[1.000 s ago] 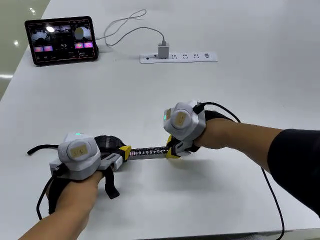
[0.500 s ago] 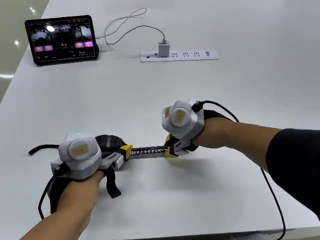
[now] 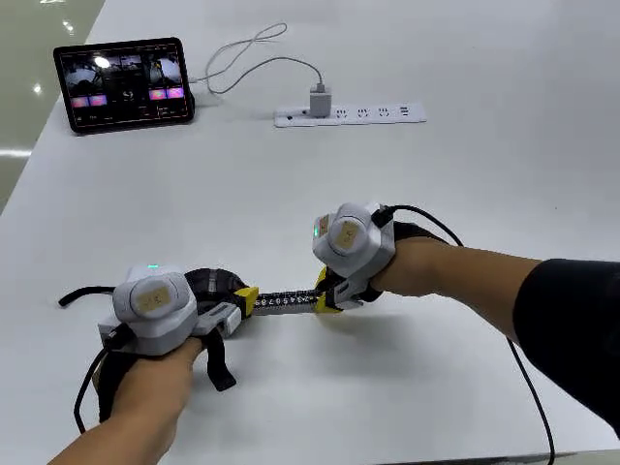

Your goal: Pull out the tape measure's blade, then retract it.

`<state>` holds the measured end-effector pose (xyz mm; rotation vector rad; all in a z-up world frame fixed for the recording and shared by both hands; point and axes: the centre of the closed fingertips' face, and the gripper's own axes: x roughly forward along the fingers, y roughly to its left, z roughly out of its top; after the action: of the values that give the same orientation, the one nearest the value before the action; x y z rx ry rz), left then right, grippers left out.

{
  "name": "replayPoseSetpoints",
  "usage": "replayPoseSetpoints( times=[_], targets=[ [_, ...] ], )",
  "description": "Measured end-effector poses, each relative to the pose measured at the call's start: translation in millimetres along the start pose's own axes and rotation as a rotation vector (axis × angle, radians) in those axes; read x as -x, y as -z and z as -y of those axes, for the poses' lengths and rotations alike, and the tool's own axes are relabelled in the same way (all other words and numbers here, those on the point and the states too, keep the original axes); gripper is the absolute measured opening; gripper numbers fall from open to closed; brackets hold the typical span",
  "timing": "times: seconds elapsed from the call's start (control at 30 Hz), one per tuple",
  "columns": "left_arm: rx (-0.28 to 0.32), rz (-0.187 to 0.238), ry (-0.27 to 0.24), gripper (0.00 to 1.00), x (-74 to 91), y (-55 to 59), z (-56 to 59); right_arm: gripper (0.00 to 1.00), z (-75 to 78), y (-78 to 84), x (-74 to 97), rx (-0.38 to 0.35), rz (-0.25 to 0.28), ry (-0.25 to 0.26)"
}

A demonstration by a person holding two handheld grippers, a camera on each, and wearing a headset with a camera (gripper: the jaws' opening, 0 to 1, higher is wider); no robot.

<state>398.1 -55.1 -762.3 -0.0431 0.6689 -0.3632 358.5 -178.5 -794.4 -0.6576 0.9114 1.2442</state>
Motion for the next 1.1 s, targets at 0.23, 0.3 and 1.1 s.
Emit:
replayPoseSetpoints(
  times=[0.23, 0.3, 1.1],
  targets=[
    [0.001, -0.004, 0.008, 0.60, -0.2, 0.4, 0.2, 0.08, -0.4, -4.3, -2.7, -0.006, 0.010, 0.004],
    [0.001, -0.004, 0.010, 0.60, -0.2, 0.4, 0.3, 0.08, -0.8, -5.0, -3.2, -0.010, 0.013, 0.003],
    [-0.001, -0.007, 0.015, 0.60, -0.8, 0.9, 0.2, 0.09, -2.2, -17.8, -8.6, -0.008, 0.055, 0.009]
  ],
)
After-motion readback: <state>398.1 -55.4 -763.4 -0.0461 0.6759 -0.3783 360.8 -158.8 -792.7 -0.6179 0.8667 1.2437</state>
